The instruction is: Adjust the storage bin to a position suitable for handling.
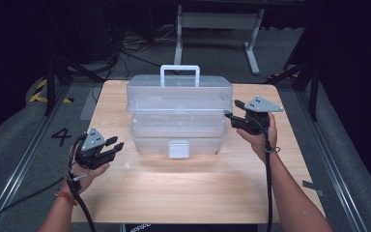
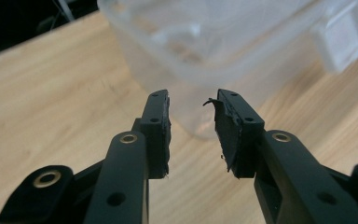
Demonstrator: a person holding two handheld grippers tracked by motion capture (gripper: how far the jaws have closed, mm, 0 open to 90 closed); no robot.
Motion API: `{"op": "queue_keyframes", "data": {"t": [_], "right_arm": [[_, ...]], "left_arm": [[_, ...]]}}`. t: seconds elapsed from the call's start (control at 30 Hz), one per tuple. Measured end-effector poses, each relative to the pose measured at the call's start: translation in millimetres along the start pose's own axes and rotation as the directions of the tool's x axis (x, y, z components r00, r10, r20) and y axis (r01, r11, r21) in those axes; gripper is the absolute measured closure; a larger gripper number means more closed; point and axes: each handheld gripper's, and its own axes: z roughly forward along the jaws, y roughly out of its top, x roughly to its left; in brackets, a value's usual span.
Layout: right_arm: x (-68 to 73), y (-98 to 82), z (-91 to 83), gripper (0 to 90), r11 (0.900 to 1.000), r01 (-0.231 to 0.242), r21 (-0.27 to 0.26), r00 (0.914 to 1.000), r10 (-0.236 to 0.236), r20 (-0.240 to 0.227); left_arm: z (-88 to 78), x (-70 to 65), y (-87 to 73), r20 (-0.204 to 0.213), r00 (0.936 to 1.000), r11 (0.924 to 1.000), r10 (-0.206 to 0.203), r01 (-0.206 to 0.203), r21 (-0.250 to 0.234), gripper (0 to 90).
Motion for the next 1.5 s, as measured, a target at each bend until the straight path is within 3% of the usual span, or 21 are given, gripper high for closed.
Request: {"op": "queue_keyframes", "data": {"t": [0.03,0.2,0.37,0.4,0.47,0.63,0.97,1.13,1.2,1.37,1.5], "right_arm": [[0.0,0.0,0.0,47.0,1.000,0.000,0.000,1.0000,0.000,0.000],[2.0,3.1,4.6,53.5,1.000,0.016,-0.021,0.9997,-0.016,0.019],[0.3,8.0,6.8,56.2,0.999,0.004,-0.033,0.9998,-0.004,0.020],[0.3,8.0,6.8,56.2,0.999,0.004,-0.033,0.9998,-0.004,0.020],[-1.5,10.5,7.6,57.3,0.999,-0.011,-0.038,0.9998,0.012,0.018],[-1.5,15.7,9.5,61.7,0.998,-0.002,-0.060,0.9995,0.004,0.032],[-7.7,28.8,16.0,66.3,0.997,-0.020,-0.079,0.9971,0.025,0.071],[-11.3,30.3,20.4,70.2,0.996,-0.029,-0.084,0.9956,0.036,0.086],[-12.3,31.7,21.9,71.3,0.996,-0.026,-0.087,0.9949,0.034,0.095],[-13.7,35.1,24.6,72.7,0.996,-0.028,-0.088,0.9928,0.038,0.114],[-14.5,38.6,26.9,74.3,0.997,-0.014,-0.079,0.9907,0.025,0.134]], "left_arm": [[0.0,0.0,0.0,0.000,1.0000,1.0000,0.000,0.000,0.000,64.1],[6.2,-2.3,-30.1,-0.010,0.9999,0.9953,-0.005,0.006,0.096,61.9],[10.0,-2.9,-48.0,0.004,0.9997,0.9894,-0.025,0.024,0.143,58.8],[10.0,-2.9,-48.0,0.004,0.9997,0.9894,-0.025,0.024,0.143,57.9],[13.7,-1.9,-55.5,0.013,0.9973,0.9889,-0.073,0.070,0.131,57.4],[15.3,-1.1,-58.9,0.028,0.9946,0.9879,-0.100,0.096,0.123,55.8],[23.7,-3.6,-64.2,0.032,0.9965,0.9827,-0.077,0.071,0.171,54.1],[25.4,1.0,-67.4,0.029,0.9937,0.9828,-0.108,0.103,0.153,52.2],[25.8,1.0,-68.5,0.025,0.9944,0.9848,-0.103,0.098,0.144,51.6],[28.0,3.5,-68.4,0.008,0.9934,0.9821,-0.115,0.112,0.151,39.1],[28.5,4.5,-68.2,-0.005,0.9934,0.9817,-0.115,0.114,0.152,35.3]]}}
